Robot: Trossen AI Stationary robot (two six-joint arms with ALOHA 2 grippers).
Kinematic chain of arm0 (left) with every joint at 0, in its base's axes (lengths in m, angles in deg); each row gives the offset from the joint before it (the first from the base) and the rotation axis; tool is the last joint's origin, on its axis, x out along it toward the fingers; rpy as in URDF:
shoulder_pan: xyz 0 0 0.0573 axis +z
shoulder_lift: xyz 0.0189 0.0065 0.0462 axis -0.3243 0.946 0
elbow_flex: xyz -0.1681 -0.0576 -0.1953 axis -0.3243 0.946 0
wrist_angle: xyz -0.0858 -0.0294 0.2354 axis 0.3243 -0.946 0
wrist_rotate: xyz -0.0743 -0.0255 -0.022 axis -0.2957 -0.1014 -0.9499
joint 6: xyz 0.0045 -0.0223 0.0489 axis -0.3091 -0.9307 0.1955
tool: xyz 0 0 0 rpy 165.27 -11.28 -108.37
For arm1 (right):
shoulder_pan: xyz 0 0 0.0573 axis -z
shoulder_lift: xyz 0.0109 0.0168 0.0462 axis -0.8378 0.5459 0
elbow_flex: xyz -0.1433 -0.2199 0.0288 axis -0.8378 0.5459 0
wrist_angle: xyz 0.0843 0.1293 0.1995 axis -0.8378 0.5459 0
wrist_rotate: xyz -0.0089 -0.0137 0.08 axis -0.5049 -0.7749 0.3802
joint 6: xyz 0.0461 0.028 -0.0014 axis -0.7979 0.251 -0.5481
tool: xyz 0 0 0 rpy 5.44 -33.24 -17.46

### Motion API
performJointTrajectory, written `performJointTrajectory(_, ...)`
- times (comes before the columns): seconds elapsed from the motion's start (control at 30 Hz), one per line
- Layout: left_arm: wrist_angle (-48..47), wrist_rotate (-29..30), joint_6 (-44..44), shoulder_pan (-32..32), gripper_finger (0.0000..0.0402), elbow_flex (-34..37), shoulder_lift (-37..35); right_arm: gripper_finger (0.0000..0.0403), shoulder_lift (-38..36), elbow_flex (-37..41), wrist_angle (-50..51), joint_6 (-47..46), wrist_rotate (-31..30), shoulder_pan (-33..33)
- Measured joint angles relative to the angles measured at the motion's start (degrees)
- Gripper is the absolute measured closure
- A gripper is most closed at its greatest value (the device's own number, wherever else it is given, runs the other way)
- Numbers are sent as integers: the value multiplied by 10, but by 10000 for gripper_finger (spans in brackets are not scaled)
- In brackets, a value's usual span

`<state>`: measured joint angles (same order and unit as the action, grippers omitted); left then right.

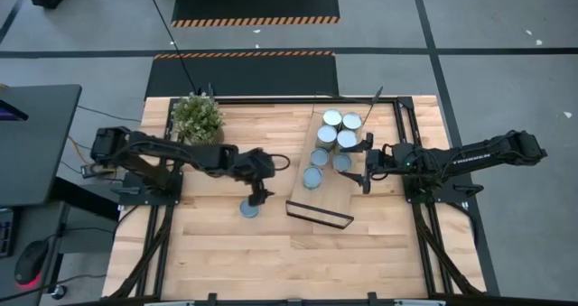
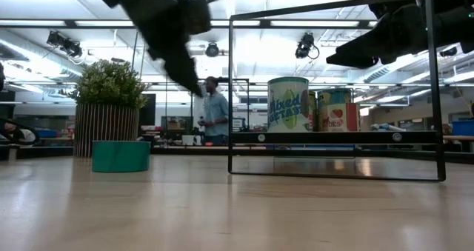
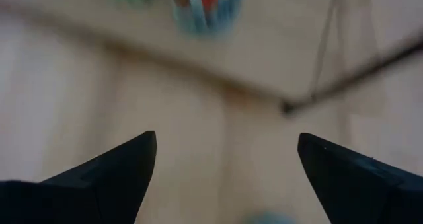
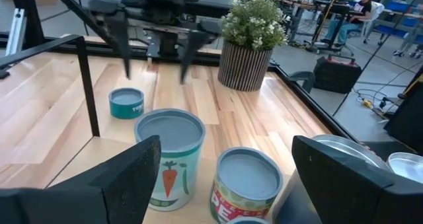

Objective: Pick and place cans onto a shelf
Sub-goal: Put the canned tuna on the shelf

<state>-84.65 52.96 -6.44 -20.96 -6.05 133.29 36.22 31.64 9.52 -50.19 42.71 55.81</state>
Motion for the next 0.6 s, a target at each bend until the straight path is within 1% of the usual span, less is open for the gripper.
performJointTrajectory(0.13, -115, -44, -110, -23, 28, 0, -13, 54, 0, 0, 0, 2, -3, 0)
performJointTrajectory(0.23, -177, -48, -176, -50, 28, 0, -13, 54, 0, 0, 0, -1, -2, 0)
performJointTrajectory(0.33, -202, -45, -213, -86, 28, 0, -13, 54, 0, 0, 3, -6, 4, 0)
performJointTrajectory(0.43, -233, -15, -237, -129, 28, 0, -13, 54, 0, 0, 3, -7, 5, 0)
performJointTrajectory(0.5, -258, 24, -241, -160, 28, 0, -11, 54, 0, 0, 3, -7, 6, 0)
performJointTrajectory(0.6, -263, 93, -226, -198, 28, 1, 7, 54, 0, 0, 2, 0, 6, 0)
